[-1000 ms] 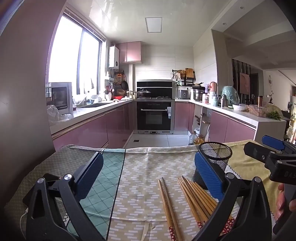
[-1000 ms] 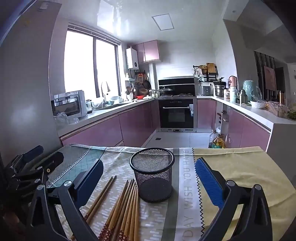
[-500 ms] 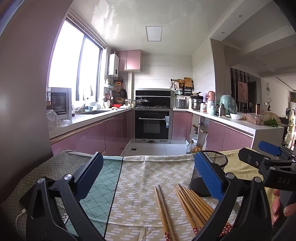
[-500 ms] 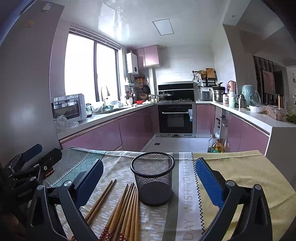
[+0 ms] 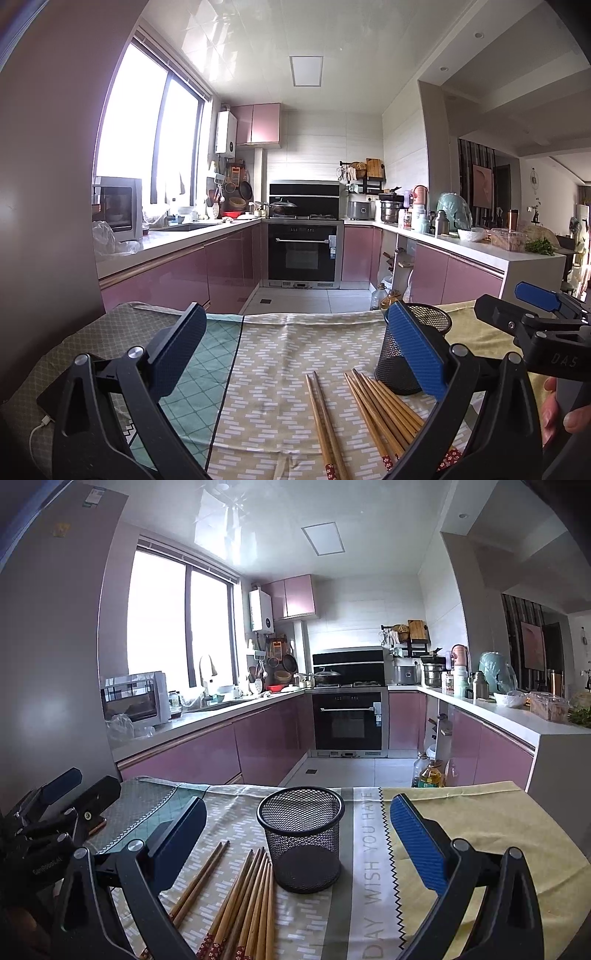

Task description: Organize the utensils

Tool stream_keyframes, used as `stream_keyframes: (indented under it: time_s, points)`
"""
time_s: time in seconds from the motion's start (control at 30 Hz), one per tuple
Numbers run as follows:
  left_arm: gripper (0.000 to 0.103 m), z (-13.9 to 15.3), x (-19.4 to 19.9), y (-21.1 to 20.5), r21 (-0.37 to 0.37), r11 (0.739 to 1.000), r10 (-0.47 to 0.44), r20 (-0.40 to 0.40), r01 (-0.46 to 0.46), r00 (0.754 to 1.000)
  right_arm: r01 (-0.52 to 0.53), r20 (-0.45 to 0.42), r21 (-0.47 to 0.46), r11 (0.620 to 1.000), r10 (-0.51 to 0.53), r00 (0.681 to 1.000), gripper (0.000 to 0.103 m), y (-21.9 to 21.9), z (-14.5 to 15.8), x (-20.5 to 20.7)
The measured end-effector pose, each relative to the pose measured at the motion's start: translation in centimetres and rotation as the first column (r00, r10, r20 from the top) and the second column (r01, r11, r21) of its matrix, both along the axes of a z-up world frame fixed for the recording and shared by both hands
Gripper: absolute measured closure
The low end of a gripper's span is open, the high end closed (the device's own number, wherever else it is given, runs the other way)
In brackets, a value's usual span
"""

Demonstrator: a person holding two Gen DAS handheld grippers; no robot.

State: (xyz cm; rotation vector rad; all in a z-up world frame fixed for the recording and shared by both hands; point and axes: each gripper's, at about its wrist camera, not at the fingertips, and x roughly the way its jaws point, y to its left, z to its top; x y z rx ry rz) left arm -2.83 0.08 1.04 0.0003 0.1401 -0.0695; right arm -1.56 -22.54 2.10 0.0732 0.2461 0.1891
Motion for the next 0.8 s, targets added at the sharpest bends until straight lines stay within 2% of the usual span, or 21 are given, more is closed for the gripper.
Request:
stream_keyframes:
  time_s: [0.8]
  points:
    - [0.006,0.06,-0.31,-0.14,0.001,1.0,0.0,0.006,0.0,1.0,-0.003,-0.004,-0.004,1.0,0.003,1.0,0.006,-0.05,-0.05,0.0]
